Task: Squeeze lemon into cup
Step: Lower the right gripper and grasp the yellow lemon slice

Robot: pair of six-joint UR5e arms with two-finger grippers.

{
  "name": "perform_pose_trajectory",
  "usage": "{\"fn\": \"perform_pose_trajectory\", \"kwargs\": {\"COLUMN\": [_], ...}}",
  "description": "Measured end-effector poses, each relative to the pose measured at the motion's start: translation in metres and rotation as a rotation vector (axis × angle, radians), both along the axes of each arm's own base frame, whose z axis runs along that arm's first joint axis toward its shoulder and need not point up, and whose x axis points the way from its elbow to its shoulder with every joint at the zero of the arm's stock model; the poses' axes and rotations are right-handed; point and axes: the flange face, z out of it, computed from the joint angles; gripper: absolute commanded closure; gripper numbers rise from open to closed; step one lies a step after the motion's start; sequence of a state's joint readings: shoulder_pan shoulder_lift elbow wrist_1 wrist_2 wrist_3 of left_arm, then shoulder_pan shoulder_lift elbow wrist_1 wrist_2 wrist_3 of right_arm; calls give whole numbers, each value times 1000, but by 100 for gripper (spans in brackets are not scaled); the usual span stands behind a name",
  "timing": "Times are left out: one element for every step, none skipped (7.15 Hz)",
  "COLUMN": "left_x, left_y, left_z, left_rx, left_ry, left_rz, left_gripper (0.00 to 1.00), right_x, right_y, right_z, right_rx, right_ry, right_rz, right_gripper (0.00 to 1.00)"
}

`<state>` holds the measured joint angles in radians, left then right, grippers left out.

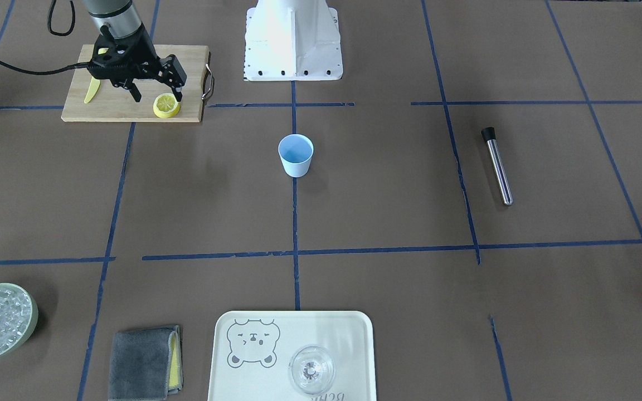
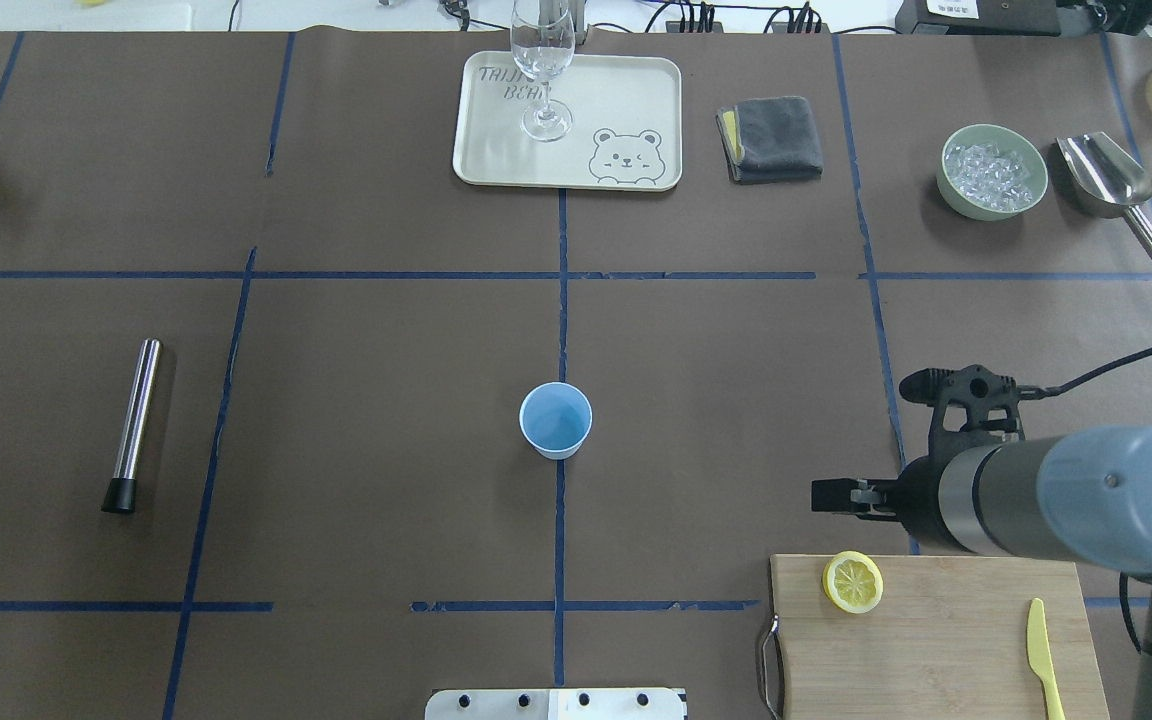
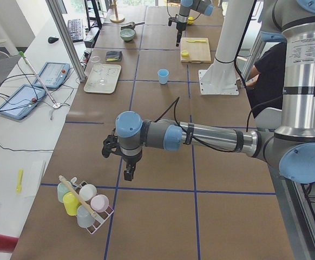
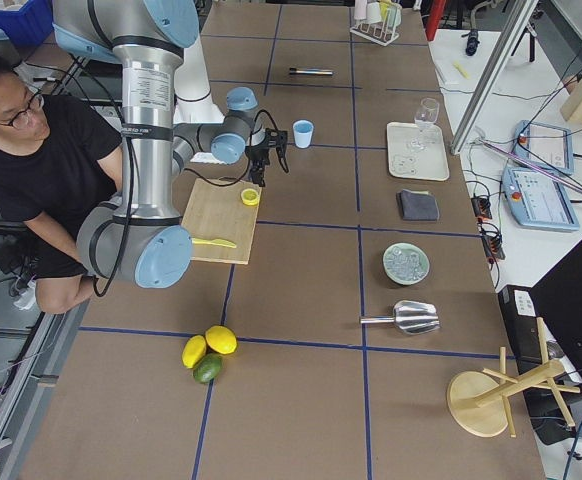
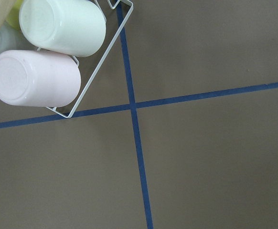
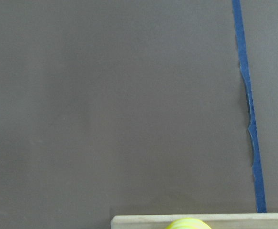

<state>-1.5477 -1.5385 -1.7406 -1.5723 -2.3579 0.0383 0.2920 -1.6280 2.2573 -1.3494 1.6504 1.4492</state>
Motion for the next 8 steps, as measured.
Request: {"fn": "perform_pose_trajectory", "kwargs": {"left_x": [0,0,0,0,0,0,0,0], "left_y": [0,0,0,0,0,0,0,0], "left_z": [-2,-3,-4,-4,-4,-4,-3,-4], "left_rx": [4,6,8,8,7,7,7,7], "left_ry": [0,-1,0,0,0,1,1,1], "left_rz": [0,0,0,0,0,0,0,0], "left_gripper": [0,0,0,0,0,0,0,0], "right_x": [-10,-19,-28,-35,-40,-43,-46,-49], "right_y": [11,18,24,29,34,37,38,38], "right_z": [6,15,26,34,39,44,50,55], "right_rx": [0,-4,-7,-8,-7,-8,-10,-13], "right_ry": [15,37,60,75,85,94,105,115], "right_rz": [-16,-33,-50,-67,-82,-91,-94,-96], "right_gripper": [0,0,0,0,0,0,0,0]}}
